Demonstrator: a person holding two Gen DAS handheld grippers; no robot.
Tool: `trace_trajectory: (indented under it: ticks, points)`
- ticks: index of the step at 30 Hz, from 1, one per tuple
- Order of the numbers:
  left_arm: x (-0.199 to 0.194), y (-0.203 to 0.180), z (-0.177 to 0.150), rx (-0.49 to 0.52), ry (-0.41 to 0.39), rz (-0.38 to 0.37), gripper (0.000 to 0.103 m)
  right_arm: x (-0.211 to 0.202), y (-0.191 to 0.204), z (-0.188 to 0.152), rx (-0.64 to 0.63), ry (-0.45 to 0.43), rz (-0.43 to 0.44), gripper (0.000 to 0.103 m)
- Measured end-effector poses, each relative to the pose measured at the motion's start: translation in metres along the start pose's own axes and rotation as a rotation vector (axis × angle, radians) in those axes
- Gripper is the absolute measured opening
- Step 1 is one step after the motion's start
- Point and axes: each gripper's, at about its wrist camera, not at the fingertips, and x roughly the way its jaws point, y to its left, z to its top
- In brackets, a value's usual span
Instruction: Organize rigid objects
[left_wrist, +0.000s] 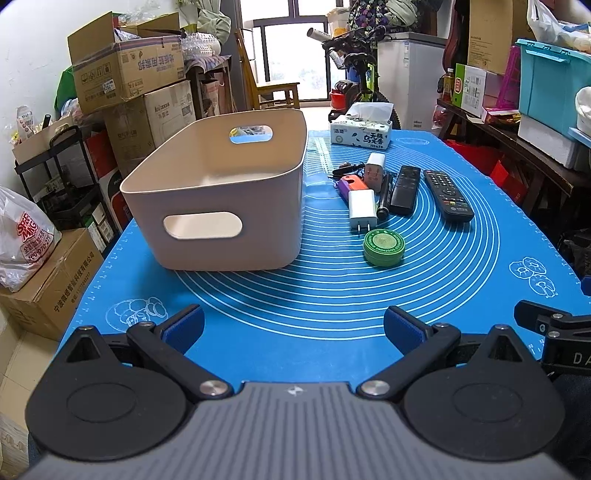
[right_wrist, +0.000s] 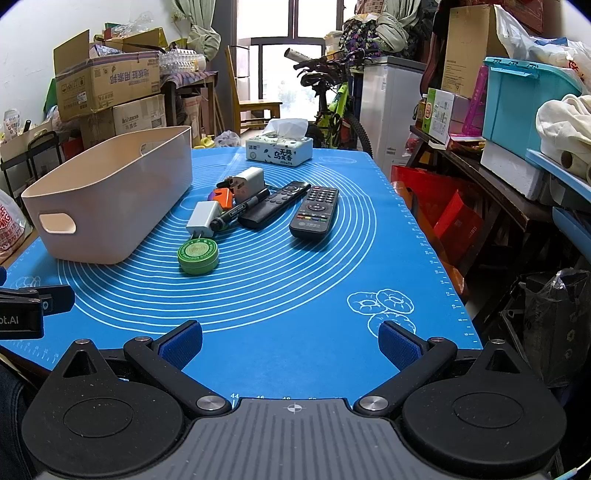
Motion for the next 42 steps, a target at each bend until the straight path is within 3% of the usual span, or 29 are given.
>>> trace_trajectory:
  ticks: [11,23,32,42]
  points:
    - [0.000,0.004,0.005,0.006,-0.003,0.009,0.102,0.006,-0.002,0.002,0.006,0.000,0.003,0.101]
    - [0.007,0.025,0.031,0.014,-0.048,0.039,0.102,0.020,0.012,0.033,-0.017,-0.026,0.005,0.101]
    - [0.025,0.059,0.065,-0.001,-0.094,0.097,0.102,0.045,0.034,0.067,-0.029,-0.053,0.018,0.101]
    - [0.068,0.110,0.101,-0.032,-0.068,0.092,0.102,0.090,0.059,0.090,-0.028,-0.011,0.029,0.101]
